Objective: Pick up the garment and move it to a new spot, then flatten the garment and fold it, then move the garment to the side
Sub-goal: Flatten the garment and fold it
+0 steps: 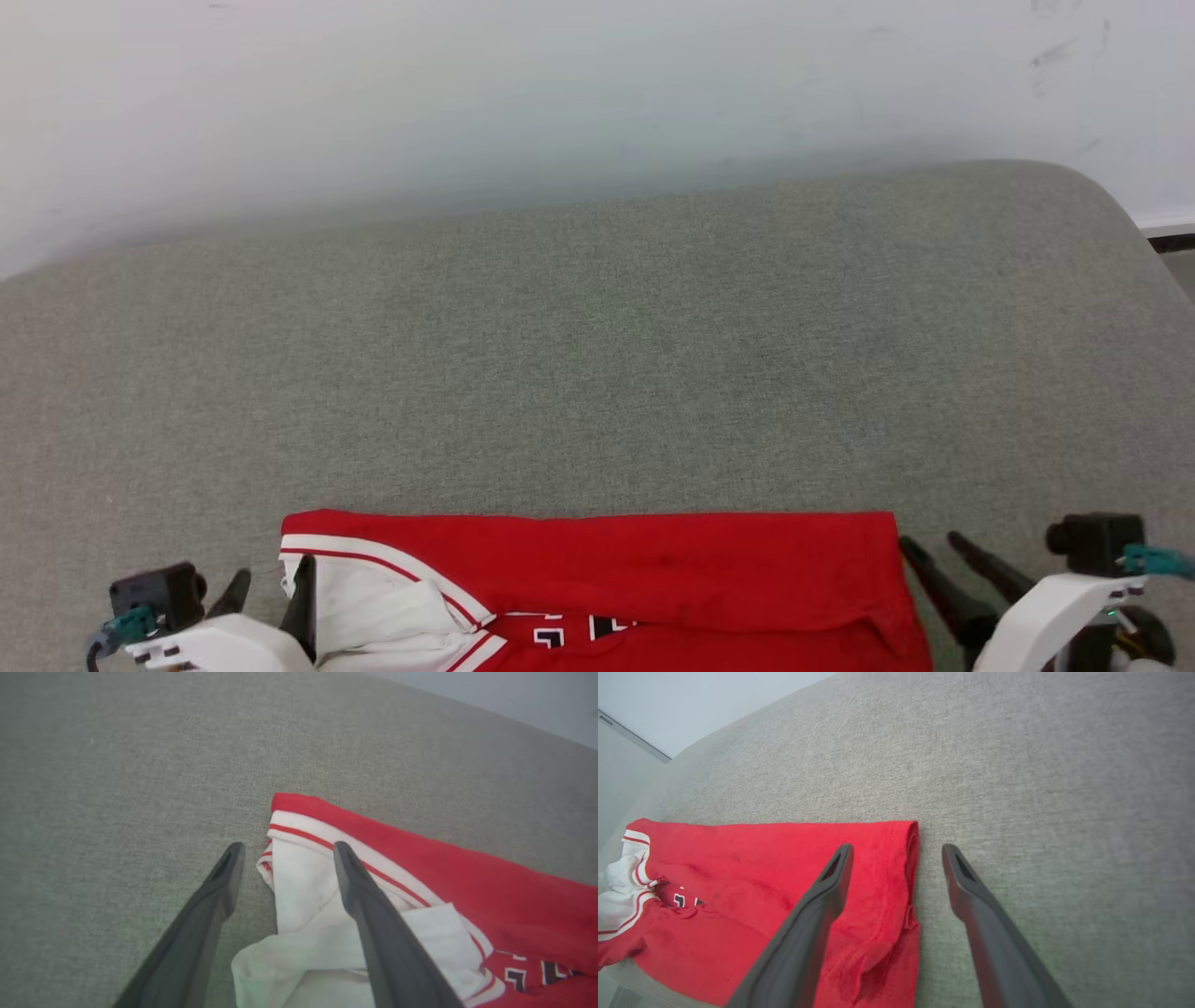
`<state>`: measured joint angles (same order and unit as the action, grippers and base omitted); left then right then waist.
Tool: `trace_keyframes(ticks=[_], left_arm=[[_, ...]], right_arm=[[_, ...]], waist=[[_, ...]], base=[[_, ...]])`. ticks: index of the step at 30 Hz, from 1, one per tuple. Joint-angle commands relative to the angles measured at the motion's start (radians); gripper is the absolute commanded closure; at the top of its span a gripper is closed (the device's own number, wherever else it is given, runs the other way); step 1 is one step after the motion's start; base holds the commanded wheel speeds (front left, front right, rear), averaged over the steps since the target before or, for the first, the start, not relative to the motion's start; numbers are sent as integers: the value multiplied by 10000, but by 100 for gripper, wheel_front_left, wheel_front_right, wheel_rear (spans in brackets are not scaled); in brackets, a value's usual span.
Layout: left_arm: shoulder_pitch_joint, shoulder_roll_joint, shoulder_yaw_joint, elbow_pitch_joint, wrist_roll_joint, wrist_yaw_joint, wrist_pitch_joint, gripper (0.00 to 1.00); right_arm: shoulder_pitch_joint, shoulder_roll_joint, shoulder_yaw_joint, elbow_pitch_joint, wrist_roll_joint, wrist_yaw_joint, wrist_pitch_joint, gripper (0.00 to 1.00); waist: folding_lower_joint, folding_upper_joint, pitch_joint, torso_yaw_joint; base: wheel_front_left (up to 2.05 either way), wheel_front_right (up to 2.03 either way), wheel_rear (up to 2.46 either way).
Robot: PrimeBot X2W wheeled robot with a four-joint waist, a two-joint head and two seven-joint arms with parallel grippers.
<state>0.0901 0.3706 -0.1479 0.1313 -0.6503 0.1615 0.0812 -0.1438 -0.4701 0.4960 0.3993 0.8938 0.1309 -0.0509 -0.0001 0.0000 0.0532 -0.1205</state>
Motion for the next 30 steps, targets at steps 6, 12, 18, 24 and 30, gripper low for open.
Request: trace_keyframes(ticks=[6, 12, 18, 24, 30], left_arm=[[-617, -33, -314, -587, 876, -163, -1300, 0], [-1111, -367, -579, -721, 1770, 147, -2747, 0], [-1447, -765, -581, -942, 2483, 553, -3346, 0], [-1280, -1083, -585, -1380, 2883, 740, -3457, 0], [-1158, -1277, -627, -1451, 3095, 774, -3475, 0]], right_arm=[[312, -524, -1026, -128, -152, -5, 1577, 0], [543, -577, -1347, -555, -216, -5, 3273, 0], [452, -6, -1284, -669, -384, -5, 4138, 0], [420, 521, -920, -328, -292, -5, 4901, 0], [714, 945, -600, 149, -106, -4, 5880, 29]], waist=[[1, 0, -130, 85], [1, 0, 64, 314], [1, 0, 437, 602], [1, 0, 731, 896], [1, 0, 879, 1093]], base=[[0, 0, 0], [0, 0, 0], [0, 0, 0], [0, 0, 0], [0, 0, 0]])
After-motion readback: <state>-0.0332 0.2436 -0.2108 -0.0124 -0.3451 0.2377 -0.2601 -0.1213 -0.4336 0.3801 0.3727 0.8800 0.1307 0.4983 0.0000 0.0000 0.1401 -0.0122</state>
